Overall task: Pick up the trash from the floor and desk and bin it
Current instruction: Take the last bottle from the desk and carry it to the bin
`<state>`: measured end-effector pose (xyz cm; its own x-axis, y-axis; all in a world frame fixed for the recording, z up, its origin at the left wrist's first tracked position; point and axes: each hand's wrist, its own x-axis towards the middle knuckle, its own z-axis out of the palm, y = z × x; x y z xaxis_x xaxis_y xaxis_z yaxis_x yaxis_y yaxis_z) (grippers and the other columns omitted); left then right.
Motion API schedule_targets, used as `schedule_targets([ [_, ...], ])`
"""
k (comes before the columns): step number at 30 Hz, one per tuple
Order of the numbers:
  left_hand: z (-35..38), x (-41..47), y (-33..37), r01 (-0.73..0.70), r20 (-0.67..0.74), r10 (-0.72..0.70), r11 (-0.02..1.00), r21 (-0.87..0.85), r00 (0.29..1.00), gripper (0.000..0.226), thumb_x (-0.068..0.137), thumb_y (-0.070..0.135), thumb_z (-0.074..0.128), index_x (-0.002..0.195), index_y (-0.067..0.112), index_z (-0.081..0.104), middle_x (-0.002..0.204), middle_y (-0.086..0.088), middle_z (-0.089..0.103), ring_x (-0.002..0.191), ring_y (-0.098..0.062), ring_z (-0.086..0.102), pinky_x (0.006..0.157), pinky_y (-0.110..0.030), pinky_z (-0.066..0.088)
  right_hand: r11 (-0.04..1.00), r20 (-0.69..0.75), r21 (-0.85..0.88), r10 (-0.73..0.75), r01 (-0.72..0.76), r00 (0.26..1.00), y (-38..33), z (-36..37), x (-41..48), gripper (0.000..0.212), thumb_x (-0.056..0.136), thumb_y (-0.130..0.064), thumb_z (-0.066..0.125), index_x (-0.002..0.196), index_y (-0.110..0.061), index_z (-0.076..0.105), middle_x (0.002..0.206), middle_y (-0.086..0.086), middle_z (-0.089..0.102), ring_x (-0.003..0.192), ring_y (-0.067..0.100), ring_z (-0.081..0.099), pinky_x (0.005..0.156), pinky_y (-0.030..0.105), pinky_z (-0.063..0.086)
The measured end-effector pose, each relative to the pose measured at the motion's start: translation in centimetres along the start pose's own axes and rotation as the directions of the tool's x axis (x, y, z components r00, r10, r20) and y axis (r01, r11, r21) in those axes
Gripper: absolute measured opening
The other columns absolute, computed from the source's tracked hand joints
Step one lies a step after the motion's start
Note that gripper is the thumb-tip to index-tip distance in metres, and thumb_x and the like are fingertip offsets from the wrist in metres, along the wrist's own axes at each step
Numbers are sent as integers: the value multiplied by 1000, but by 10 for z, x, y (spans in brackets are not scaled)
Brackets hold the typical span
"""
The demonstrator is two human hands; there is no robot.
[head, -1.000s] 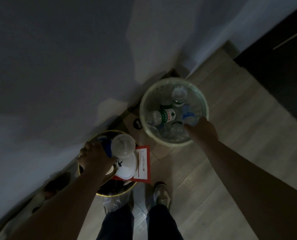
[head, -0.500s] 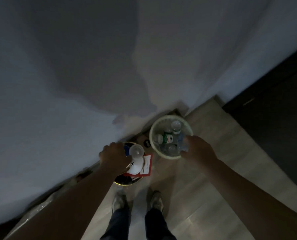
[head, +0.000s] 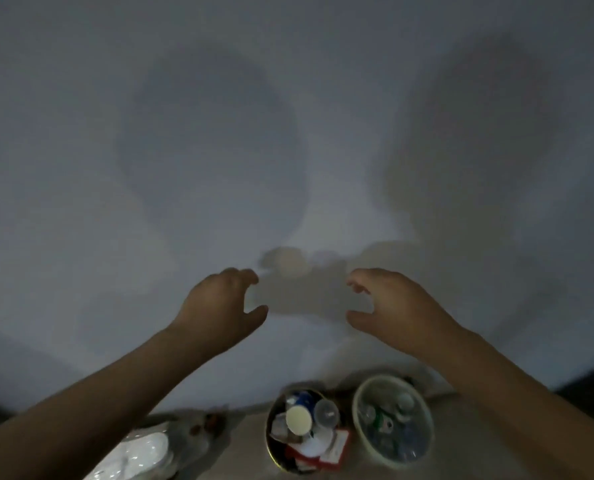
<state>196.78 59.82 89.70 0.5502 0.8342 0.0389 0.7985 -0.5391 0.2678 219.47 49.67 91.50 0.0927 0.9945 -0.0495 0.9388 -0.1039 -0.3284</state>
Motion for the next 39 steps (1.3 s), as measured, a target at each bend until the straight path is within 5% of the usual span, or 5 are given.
schedule_targets([
  [8, -158, -199, -130, 216, -348, -177, 974, 75, 921, 48, 85, 48, 57, 128, 26, 51, 124, 7, 58, 110, -16, 57, 90, -28, 45, 916, -109, -44, -401, 399, 910, -259, -25, -20, 46, 85, -37, 64, 128, -27, 52, 124, -10, 57, 113, 9, 52, 92, 24, 40],
  [19, -269, -489, -269, 622, -579, -505, 783, 4, 639, 42, 82, 43, 65, 119, 25, 58, 114, 6, 62, 105, -17, 60, 85, -32, 49, 571, -58, 22, -819, 821, 571, -593, 25, -90, 48, 87, -41, 63, 132, -29, 50, 124, -10, 55, 112, 8, 53, 93, 26, 45],
  [28, -304, -640, -385, 852, -649, -677, 517, -83, 347, 59, 71, 63, 44, 117, 29, 59, 106, 9, 61, 97, -12, 60, 82, -28, 49, 264, -8, 69, -964, 962, 266, -821, 108, -109, 46, 82, -39, 66, 125, -26, 56, 119, -7, 61, 110, 11, 56, 92, 30, 46],
  [32, -329, -689, -443, 919, -650, -726, 380, -108, 224, 44, 82, 48, 61, 121, 29, 56, 117, 8, 59, 106, -11, 56, 87, -27, 48, 124, -26, 117, -991, 985, 128, -920, 139, -103, 48, 83, -41, 66, 127, -26, 56, 119, -8, 62, 108, 9, 57, 92, 27, 47],
  [39, -366, -765, -546, 966, -663, -748, 199, -166, 40, 43, 83, 46, 60, 122, 28, 54, 118, 11, 58, 107, -9, 55, 89, -24, 46, -43, 3, 152, -999, 987, -44, -1084, 192, -92, 43, 86, -44, 62, 126, -31, 53, 120, -13, 59, 110, 7, 54, 93, 27, 46],
])
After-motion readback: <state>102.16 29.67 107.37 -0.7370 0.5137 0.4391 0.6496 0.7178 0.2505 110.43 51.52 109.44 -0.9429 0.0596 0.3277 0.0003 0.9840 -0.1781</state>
